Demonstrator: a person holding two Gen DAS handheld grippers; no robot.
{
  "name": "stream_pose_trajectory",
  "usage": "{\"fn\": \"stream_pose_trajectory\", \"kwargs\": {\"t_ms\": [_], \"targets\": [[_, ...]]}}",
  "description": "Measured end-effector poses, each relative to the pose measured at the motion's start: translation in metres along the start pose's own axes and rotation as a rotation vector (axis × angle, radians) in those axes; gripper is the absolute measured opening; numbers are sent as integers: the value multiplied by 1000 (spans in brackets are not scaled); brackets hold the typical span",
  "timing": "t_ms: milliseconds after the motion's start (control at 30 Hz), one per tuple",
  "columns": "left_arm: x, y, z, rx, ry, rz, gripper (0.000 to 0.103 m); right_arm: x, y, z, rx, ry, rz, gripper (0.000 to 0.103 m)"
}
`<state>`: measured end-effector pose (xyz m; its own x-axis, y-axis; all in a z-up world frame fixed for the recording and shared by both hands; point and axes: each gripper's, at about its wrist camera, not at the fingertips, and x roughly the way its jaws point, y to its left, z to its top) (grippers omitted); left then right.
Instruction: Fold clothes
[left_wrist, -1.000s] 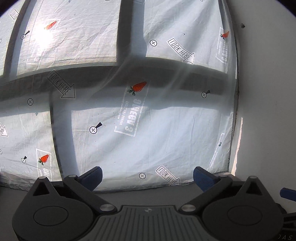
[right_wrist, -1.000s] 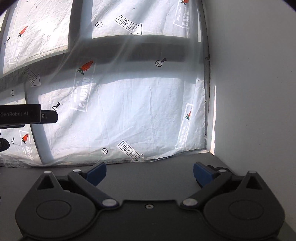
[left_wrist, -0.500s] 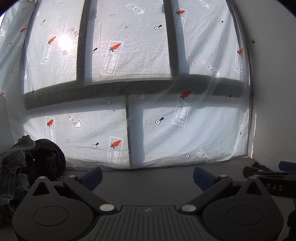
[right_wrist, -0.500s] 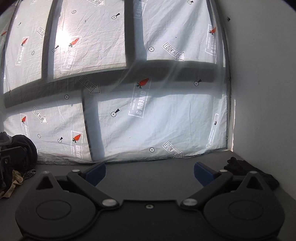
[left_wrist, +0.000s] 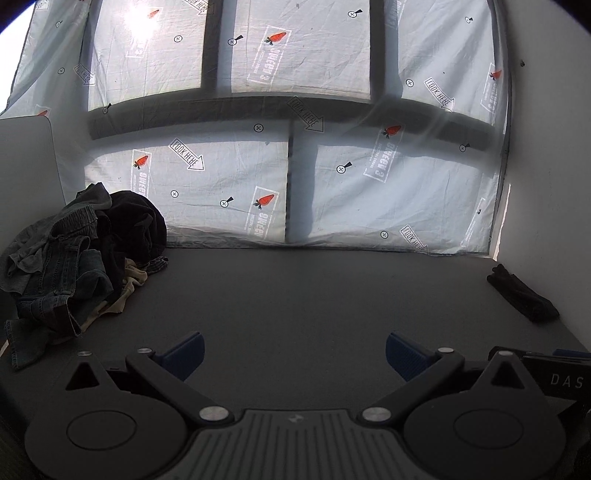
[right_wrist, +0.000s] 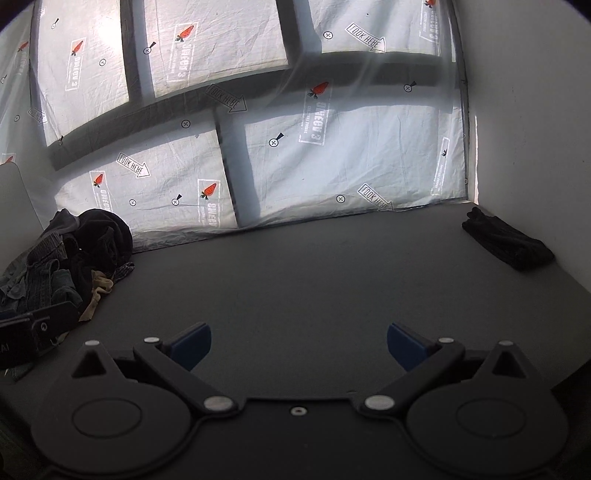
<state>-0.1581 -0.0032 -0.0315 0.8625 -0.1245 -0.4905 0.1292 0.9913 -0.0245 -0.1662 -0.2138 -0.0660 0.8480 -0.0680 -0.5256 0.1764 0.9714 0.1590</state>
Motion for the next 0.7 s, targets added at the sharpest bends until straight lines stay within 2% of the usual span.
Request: {"fn": "stream_pose_trajectory", "kwargs": {"t_ms": [100,300,700], "targets": [[-6,7,-10,-7,43,-15,103,-10,1,-13,0,45,-32,103],[-12,15,-22,16,83,3,103,-20,13,-29,-66,88,-39,103],[-17,14,-25,24,79,-19,103,-34,23,-37,-128,80,-21,103]]}}
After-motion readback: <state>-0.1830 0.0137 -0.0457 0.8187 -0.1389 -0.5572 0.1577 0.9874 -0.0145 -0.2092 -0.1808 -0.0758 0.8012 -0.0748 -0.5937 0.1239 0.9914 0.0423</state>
